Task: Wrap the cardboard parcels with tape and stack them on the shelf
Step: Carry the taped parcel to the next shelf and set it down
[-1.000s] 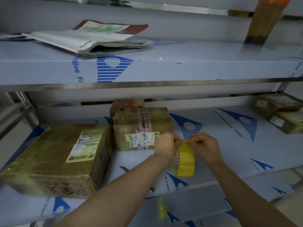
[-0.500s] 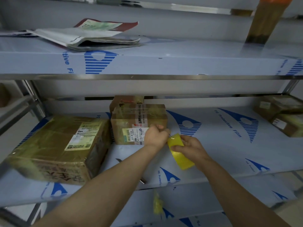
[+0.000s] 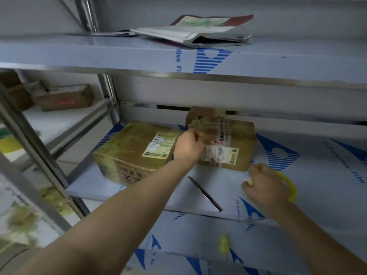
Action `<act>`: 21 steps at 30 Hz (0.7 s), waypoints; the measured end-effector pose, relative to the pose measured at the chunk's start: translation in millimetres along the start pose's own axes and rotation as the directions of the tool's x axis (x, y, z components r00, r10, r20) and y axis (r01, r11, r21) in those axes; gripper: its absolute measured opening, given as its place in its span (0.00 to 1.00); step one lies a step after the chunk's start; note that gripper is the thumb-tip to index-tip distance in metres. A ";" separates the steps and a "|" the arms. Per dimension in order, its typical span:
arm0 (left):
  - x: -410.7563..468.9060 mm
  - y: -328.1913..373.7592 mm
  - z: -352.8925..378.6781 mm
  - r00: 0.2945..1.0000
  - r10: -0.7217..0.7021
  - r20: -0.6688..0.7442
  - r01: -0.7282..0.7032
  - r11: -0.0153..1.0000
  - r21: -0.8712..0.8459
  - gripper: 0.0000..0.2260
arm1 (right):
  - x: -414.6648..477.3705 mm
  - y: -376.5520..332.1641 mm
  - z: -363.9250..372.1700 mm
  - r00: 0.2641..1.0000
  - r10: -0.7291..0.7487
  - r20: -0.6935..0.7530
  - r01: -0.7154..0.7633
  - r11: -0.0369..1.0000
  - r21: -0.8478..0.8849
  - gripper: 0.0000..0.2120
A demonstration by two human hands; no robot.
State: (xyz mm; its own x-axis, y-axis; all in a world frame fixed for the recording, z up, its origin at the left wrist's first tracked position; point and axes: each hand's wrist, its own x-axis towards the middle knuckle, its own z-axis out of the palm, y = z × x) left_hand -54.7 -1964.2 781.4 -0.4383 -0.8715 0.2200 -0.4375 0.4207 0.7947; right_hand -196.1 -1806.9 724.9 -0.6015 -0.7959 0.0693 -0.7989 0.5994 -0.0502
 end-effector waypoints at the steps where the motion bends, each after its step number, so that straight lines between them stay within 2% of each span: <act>1: 6.5 -5.4 -13.4 0.999 0.019 -0.034 -0.019 1.000 0.015 0.08 | 2.3 -18.6 -5.2 0.998 -0.021 -0.053 0.028 0.990 0.142 0.20; 3: 20.4 -19.4 -42.5 0.994 0.062 -0.085 -0.060 0.998 0.030 0.09 | 9.9 -63.7 -10.6 0.995 -0.025 -0.098 0.067 0.891 0.448 0.18; 5: 35.0 -41.1 -74.3 0.987 0.095 -0.130 -0.084 0.993 0.086 0.09 | 17.9 -112.4 -13.4 0.999 0.004 -0.047 0.028 0.738 0.674 0.18; 7: 51.5 -74.2 -106.9 0.987 0.091 -0.130 -0.063 0.977 0.203 0.09 | 26.5 -159.4 -16.4 0.998 0.037 0.059 -0.070 0.574 0.816 0.19; 9: 67.8 -111.1 -138.0 0.995 0.053 -0.086 -0.018 0.930 0.366 0.11 | 39.7 -199.6 -21.1 0.982 0.073 0.175 -0.188 0.492 0.850 0.22; 12: 82.6 -158.0 -165.2 0.997 -0.081 0.014 0.059 0.818 0.573 0.19 | 59.7 -241.8 -20.9 0.946 0.179 0.270 -0.324 0.518 0.791 0.30; 13: 85.3 -170.2 -167.6 0.986 -0.153 0.070 0.083 0.805 0.588 0.24 | 65.0 -251.1 -17.8 0.938 0.224 0.265 -0.346 0.546 0.763 0.31; 15: 88.2 -190.3 -164.7 0.944 -0.264 0.196 0.133 0.853 0.505 0.30 | 71.4 -261.8 -8.5 0.931 0.303 0.202 -0.355 0.630 0.691 0.31; 17: 92.0 -198.8 -160.2 0.932 -0.252 0.260 0.111 0.882 0.457 0.29 | 74.9 -265.0 -0.3 0.933 0.325 0.154 -0.350 0.723 0.596 0.29; 21: 90.0 -201.2 -161.2 0.950 -0.162 0.268 0.019 0.884 0.468 0.23 | 72.3 -263.1 -0.5 0.953 0.284 0.103 -0.300 0.846 0.440 0.25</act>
State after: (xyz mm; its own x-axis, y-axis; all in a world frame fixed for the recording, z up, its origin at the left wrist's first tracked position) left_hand 120.5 -2168.0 732.4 -0.5557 -0.8283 -0.0718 -0.7622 0.4730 0.4419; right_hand -29.4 -2022.1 743.6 -0.8006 -0.5970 -0.0513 -0.4962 0.7085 -0.5019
